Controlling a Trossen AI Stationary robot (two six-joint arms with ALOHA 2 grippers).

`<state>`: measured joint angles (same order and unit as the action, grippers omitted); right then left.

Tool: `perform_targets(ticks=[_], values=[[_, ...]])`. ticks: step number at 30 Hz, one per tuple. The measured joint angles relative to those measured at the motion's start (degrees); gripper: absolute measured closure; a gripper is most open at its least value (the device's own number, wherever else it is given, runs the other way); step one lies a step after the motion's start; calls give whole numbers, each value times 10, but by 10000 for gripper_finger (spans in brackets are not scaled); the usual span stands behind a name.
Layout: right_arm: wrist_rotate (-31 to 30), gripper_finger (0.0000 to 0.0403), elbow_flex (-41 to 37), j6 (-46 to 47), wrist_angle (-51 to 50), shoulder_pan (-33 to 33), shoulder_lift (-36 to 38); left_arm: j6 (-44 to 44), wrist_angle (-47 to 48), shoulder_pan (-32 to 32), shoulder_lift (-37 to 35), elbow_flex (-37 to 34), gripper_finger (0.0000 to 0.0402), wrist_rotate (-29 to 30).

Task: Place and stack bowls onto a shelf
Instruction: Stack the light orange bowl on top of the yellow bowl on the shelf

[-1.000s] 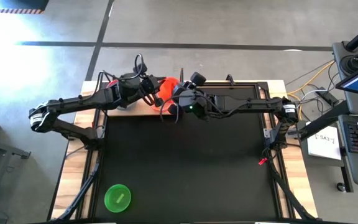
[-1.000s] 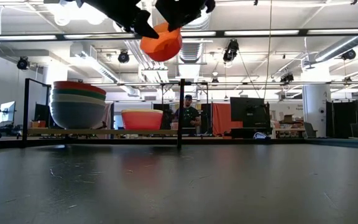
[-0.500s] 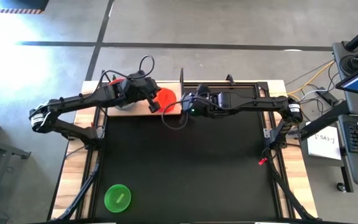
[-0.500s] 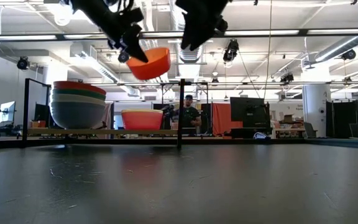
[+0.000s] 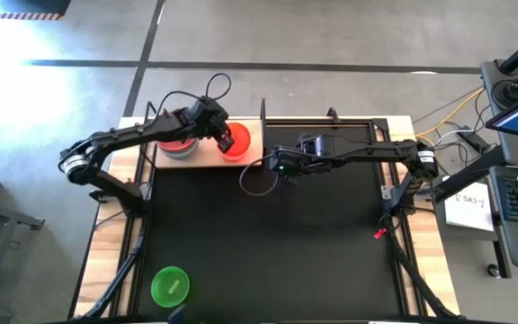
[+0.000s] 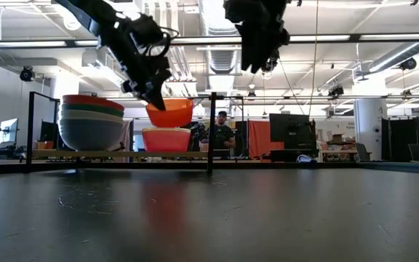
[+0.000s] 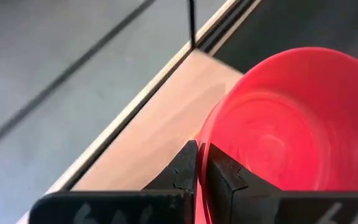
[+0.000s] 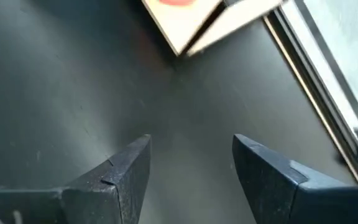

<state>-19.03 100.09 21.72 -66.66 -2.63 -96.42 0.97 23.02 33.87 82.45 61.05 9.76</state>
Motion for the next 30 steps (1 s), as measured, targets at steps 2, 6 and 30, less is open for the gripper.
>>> perform_targets(ticks=[2,6,30], values=[[0,188,0,13,-17,0,0,-6,-5,14,11,0,402,-3],[0,188,0,18,-22,0,0,-8,-5,33,26,0,402,-13],[0,188,0,38,-18,0,-1,-27,42,47,51,0,383,-63]])
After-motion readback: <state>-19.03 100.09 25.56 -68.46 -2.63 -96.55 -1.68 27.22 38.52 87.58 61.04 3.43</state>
